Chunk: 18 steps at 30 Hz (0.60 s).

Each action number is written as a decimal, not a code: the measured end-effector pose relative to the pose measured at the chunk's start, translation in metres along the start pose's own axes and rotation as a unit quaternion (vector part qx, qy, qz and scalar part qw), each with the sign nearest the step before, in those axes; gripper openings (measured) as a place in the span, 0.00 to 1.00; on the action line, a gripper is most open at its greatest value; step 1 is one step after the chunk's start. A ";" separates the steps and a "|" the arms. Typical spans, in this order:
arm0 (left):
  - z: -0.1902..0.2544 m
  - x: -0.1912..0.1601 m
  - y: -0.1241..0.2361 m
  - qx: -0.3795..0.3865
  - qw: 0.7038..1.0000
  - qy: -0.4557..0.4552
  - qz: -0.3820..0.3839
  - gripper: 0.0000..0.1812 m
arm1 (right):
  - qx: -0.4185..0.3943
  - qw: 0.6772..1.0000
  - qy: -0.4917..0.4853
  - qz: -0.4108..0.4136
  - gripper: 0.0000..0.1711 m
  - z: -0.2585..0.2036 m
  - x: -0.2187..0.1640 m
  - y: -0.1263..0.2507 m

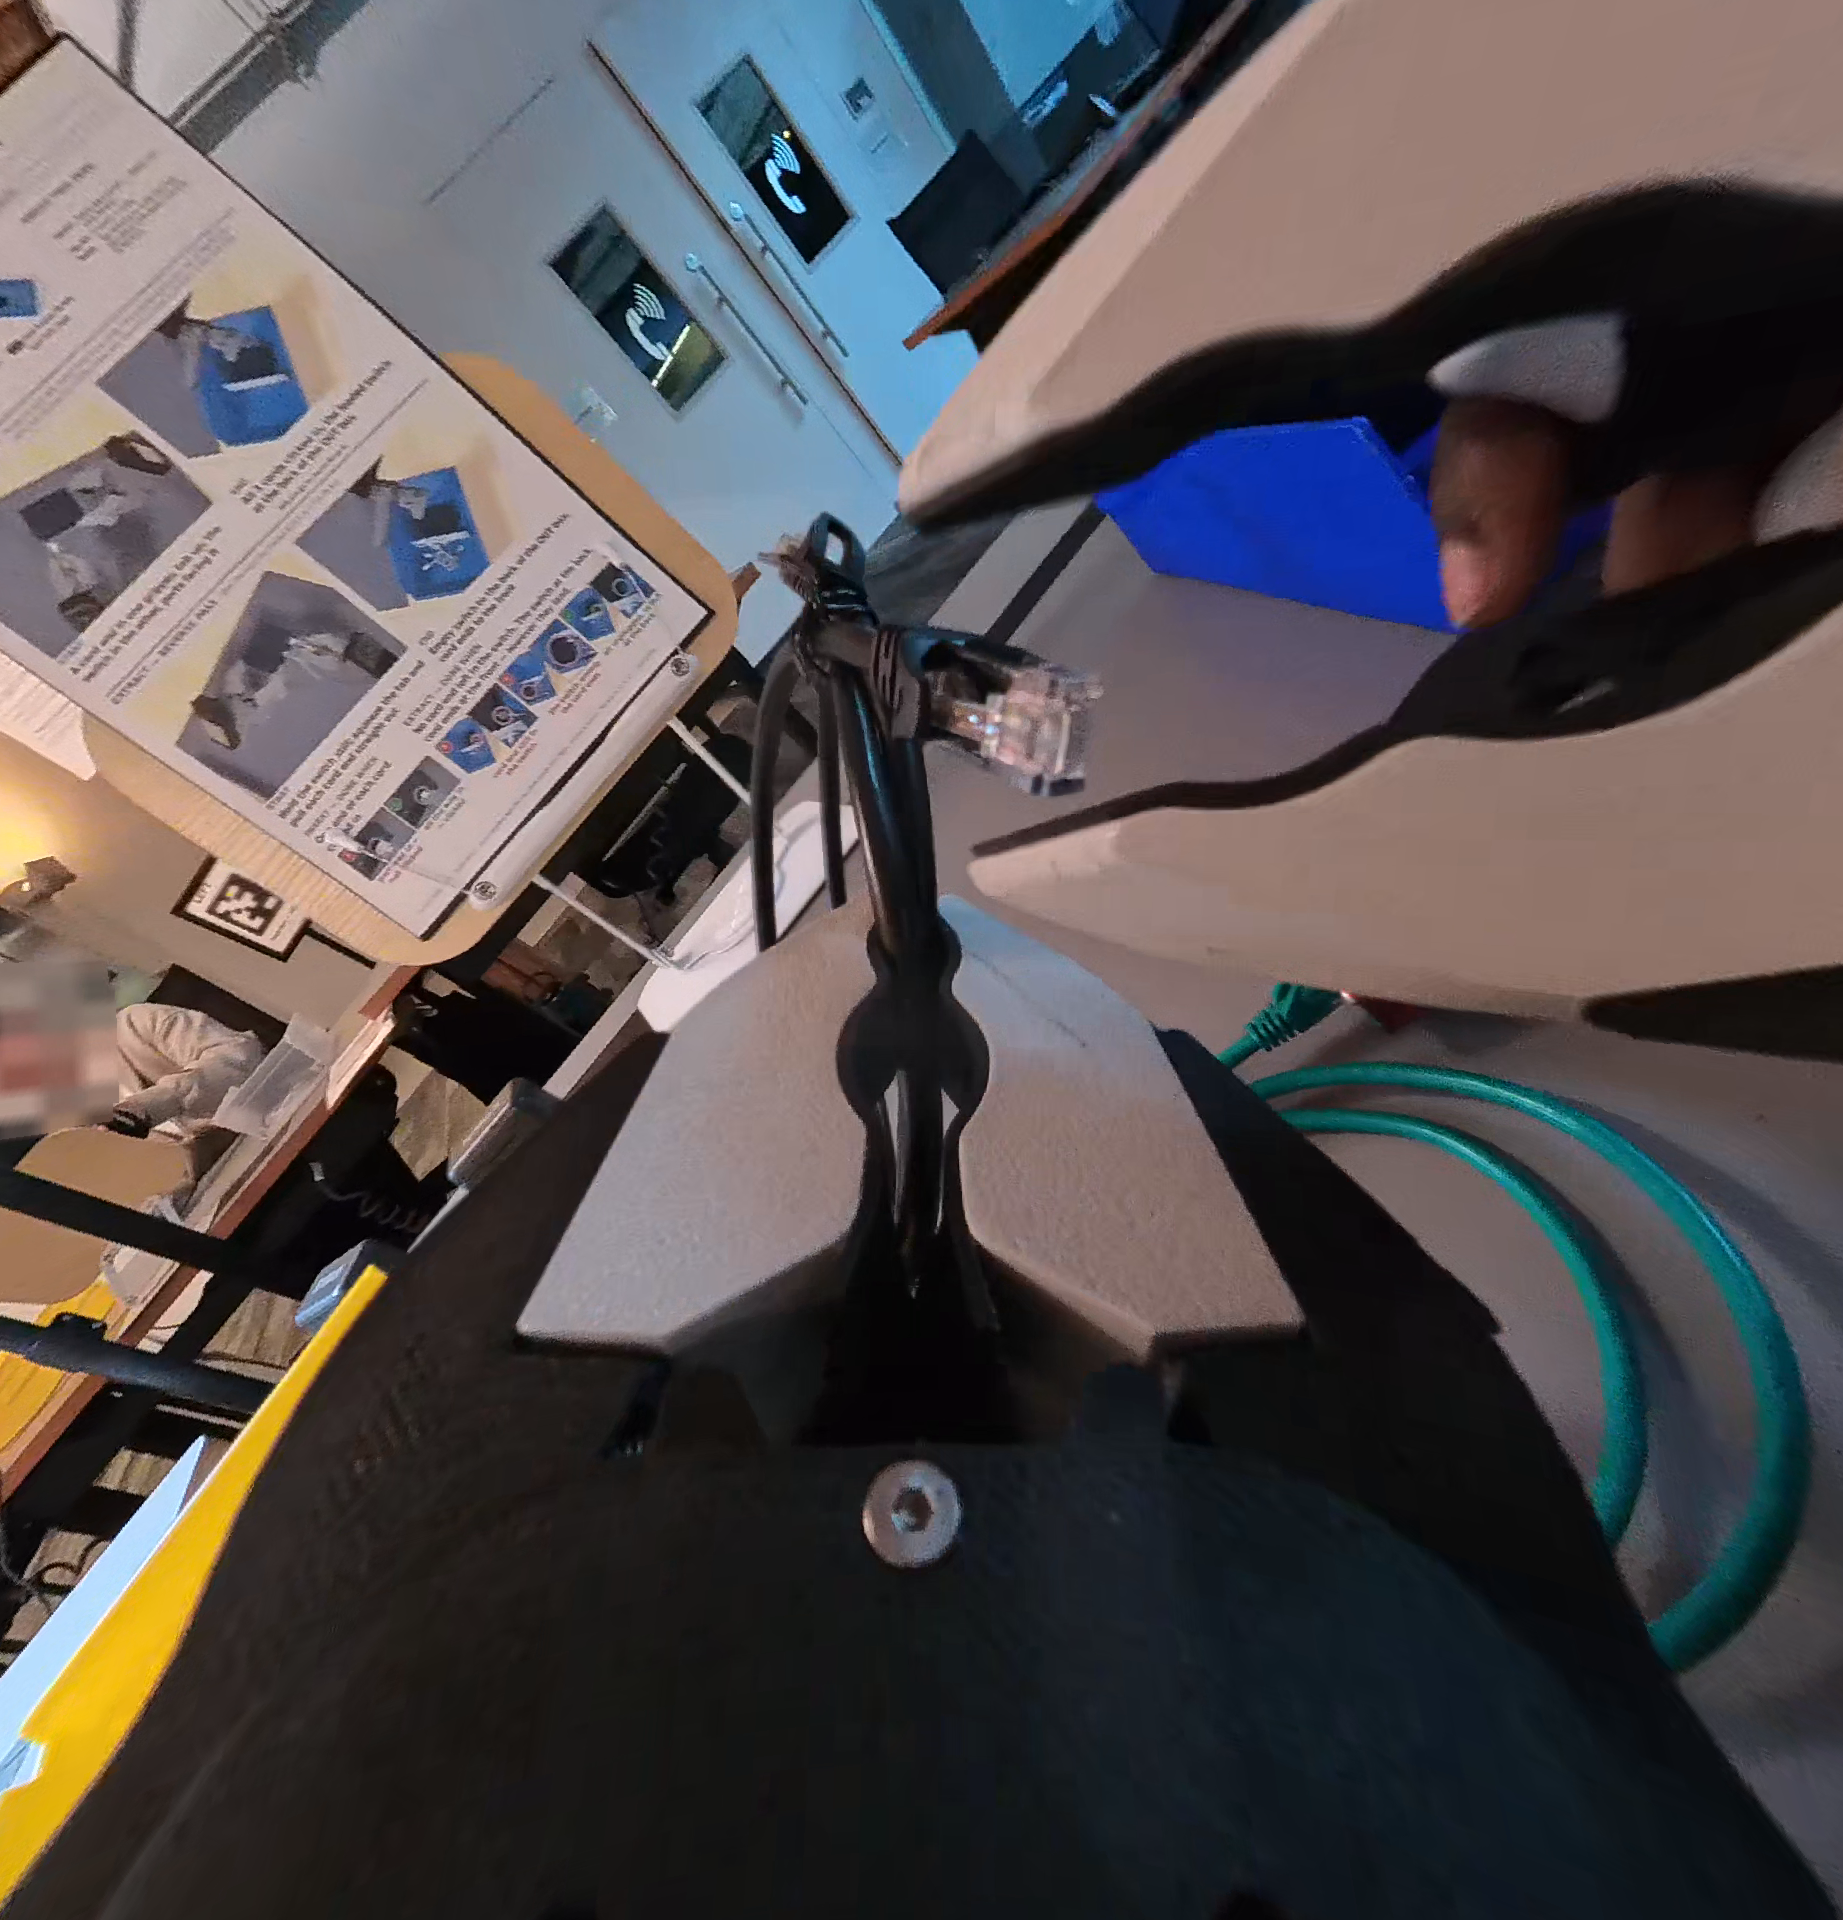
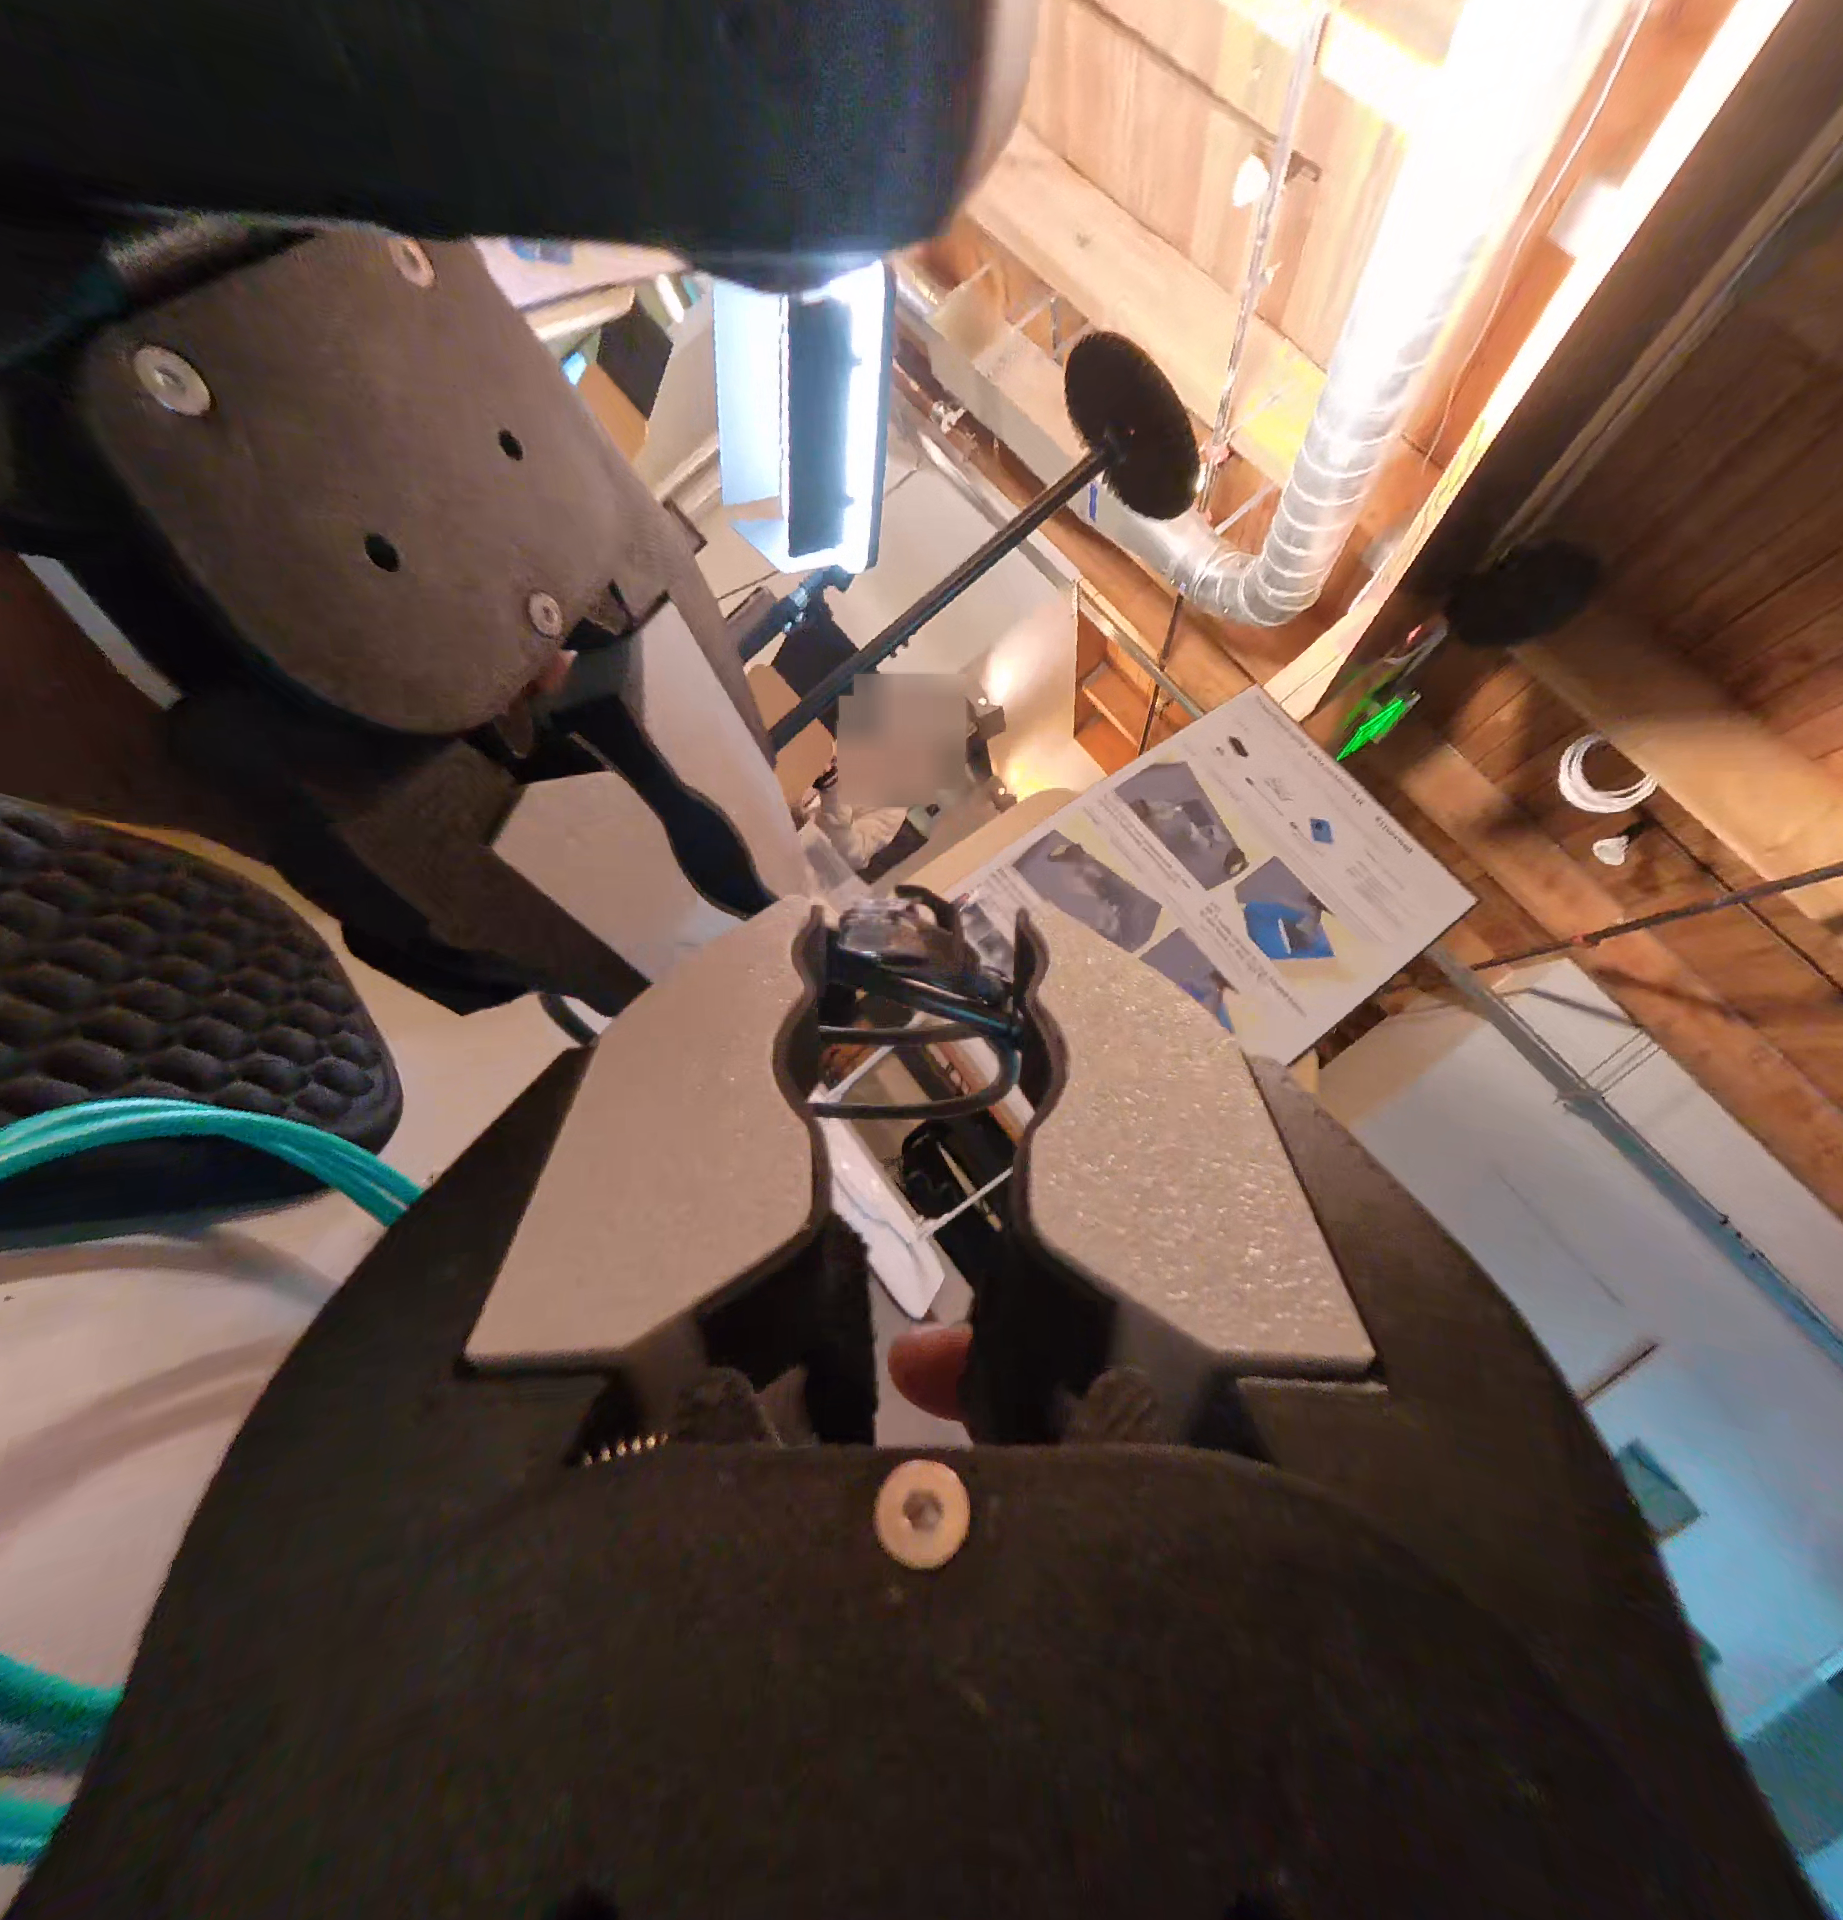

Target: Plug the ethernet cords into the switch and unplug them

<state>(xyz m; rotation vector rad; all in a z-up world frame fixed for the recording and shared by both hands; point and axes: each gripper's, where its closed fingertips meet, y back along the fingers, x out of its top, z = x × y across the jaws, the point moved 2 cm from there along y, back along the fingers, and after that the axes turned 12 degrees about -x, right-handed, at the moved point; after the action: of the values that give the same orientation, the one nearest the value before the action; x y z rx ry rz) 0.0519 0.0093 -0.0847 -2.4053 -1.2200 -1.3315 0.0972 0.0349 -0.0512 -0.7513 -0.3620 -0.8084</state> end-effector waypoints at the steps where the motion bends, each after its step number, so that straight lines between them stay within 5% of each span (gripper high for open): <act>1: 0.002 0.000 -0.001 -0.004 1.000 -0.002 -0.003 0.01 | 0.003 1.000 -0.005 -0.007 0.16 -0.001 -0.003 -0.001; 5: 0.012 -0.001 -0.007 -0.038 0.999 0.002 0.003 0.02 | 0.014 0.997 -0.070 -0.014 0.11 0.004 -0.011 0.000; 9: 0.028 -0.004 -0.012 -0.151 0.984 0.089 0.037 0.10 | 0.044 0.974 -0.219 -0.038 0.07 0.018 -0.037 0.002; 18: 0.035 -0.009 -0.017 -0.166 0.983 0.078 0.013 0.18 | 0.052 0.942 -0.332 -0.025 0.07 0.031 -0.055 0.006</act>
<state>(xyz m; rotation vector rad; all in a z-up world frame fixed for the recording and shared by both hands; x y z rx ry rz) 0.0602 0.0315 -0.1165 -2.4541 -0.9894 -1.8015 0.0656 0.0885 -0.0628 -0.9069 -1.0239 -0.5563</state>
